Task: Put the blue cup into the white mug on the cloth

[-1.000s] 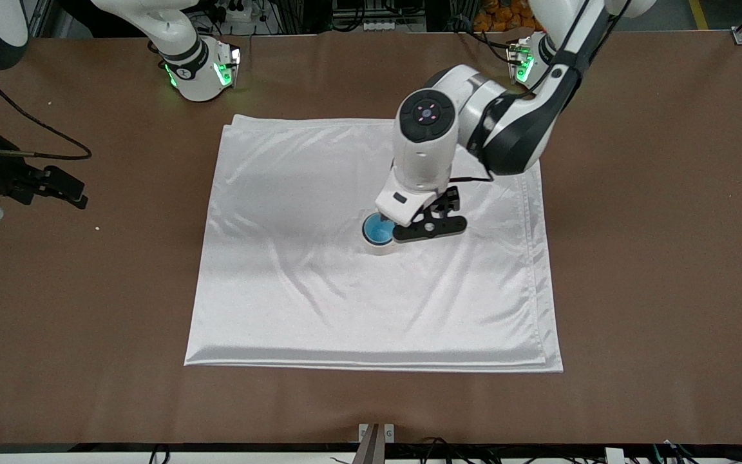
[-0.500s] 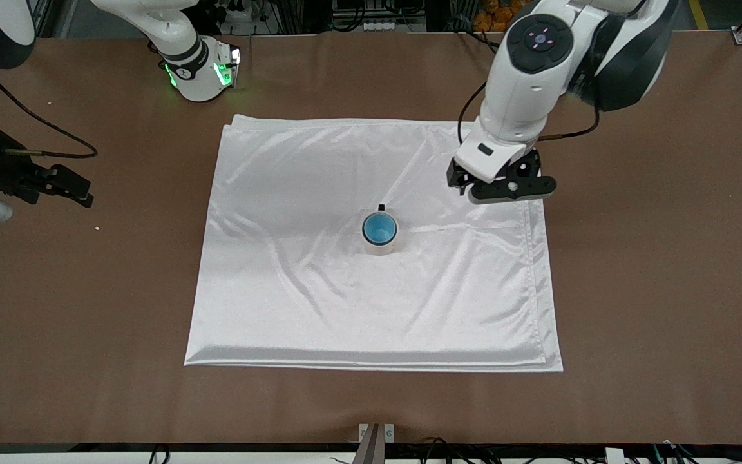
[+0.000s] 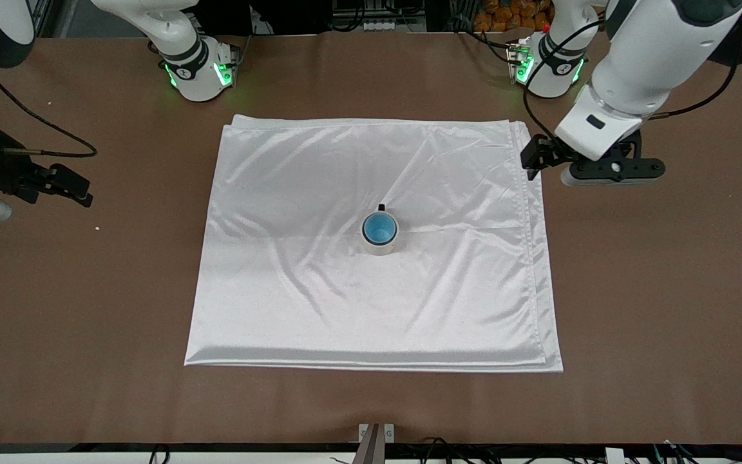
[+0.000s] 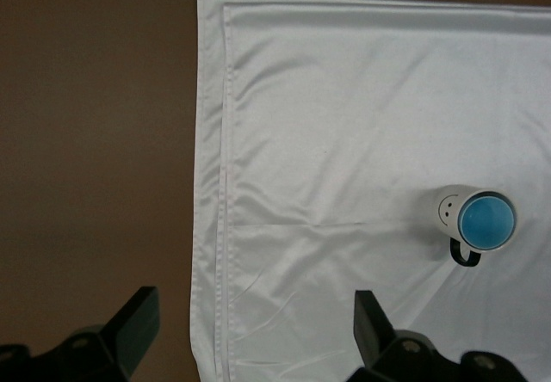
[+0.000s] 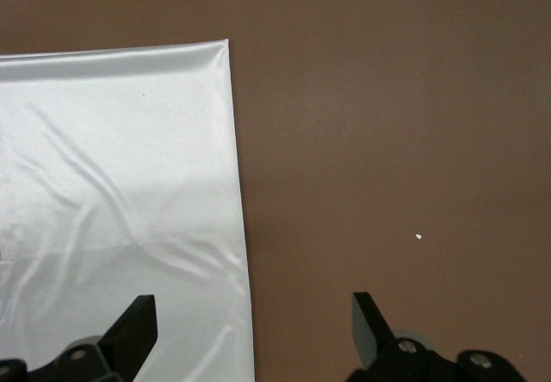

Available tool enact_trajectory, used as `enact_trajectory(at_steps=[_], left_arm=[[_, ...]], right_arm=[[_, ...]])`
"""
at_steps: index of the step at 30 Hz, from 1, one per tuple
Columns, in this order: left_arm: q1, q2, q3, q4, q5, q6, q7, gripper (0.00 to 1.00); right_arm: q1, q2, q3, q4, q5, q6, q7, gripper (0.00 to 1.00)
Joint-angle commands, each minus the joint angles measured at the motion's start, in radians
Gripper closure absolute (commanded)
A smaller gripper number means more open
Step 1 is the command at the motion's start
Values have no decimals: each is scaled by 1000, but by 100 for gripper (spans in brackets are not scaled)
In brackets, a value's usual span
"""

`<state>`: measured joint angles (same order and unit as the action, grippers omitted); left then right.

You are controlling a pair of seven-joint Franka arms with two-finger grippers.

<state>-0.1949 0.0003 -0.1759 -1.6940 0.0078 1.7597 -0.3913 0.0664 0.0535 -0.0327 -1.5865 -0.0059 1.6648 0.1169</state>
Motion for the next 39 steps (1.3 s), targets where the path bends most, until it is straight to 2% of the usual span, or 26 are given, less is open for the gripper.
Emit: enact_trajectory(at_steps=[1,7,17,30,37,39], left_arm=[[34,9,-1,89,-23,-49,28,0],[52,23,4,140,-26,-65,75,0],[49,46,76,194,-55,-91,101,0],[15,44,101,183,-43,-91,166,0],[-54,47,183,183,-39,-118,196,0],[-52,47,184,183,-35,-126,213,0]], right_arm=[[-10,-35,7,-30,-6,-7,-8,0],[-8,-35,7,-30,-6,-11,-8,0],[-8,-44,7,-30,-6,-19,-8,0],[-7,-44,8,-32,-6,-25,-8,0],[-7,-46,8,-32,-6,-25,-8,0],[-7,-46,8,-32,-6,-26,-8,0]])
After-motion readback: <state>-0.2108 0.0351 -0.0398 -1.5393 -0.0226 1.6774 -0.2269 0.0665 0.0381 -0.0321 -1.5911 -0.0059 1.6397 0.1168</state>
